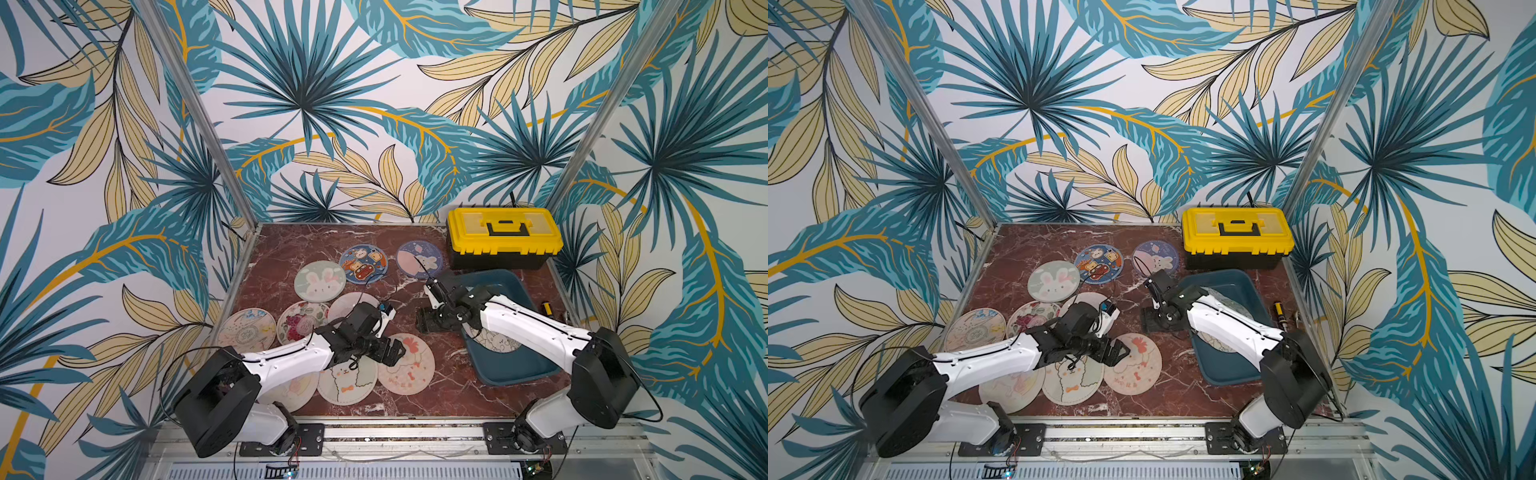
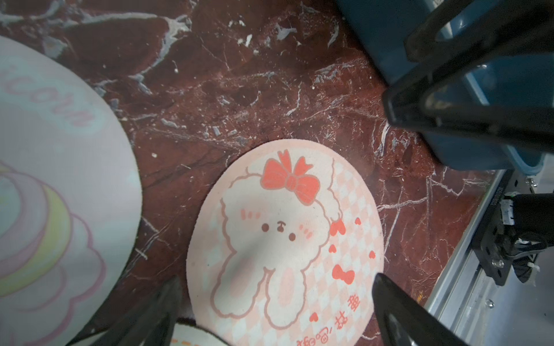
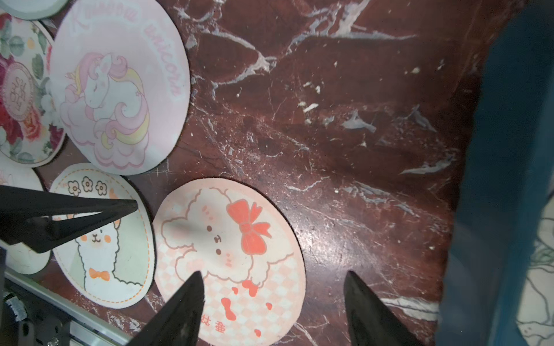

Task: Put the coasters into the storage box
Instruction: Pick up the coaster from the center of the board.

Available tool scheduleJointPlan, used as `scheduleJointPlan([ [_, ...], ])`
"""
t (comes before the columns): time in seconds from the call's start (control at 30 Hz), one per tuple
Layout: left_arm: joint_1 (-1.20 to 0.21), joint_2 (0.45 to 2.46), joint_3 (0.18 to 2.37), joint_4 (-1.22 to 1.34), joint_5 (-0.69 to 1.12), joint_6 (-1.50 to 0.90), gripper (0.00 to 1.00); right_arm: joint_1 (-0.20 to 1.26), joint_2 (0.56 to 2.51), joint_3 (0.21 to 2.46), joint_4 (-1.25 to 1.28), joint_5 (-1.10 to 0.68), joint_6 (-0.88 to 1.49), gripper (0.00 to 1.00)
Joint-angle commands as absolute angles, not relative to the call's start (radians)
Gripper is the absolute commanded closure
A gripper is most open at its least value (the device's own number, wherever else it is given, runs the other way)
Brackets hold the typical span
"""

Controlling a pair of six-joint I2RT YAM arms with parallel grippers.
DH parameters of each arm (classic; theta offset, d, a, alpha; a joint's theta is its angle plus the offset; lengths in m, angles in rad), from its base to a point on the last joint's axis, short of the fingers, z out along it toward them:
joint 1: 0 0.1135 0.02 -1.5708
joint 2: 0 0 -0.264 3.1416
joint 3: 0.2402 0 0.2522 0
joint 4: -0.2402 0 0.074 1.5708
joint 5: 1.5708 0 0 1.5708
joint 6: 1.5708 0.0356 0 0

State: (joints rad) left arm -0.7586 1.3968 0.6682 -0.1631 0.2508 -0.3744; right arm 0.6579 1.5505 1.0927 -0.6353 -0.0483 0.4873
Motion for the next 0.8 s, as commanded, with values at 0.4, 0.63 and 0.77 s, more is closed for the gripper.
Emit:
scheduleJointPlan([
  [0.4,-0.762,1.495,0.617,-0.164,0.257,-0.375,0.01,0.667,1.631,0.952,-0.551,-0.115,0.611,0.38],
  [0.63,-0.763,1.553,0.626,-0.165,0.242,-0.369,0.01,0.666,1.65,0.902,-0.522,-0.154,0.618,0.39],
  [0.77,-0.766,1.562,0.629,-0.164,0.247,-0.367,0.01,0.666,1.658,0.868,-0.486,-0.2,0.634,0.44],
])
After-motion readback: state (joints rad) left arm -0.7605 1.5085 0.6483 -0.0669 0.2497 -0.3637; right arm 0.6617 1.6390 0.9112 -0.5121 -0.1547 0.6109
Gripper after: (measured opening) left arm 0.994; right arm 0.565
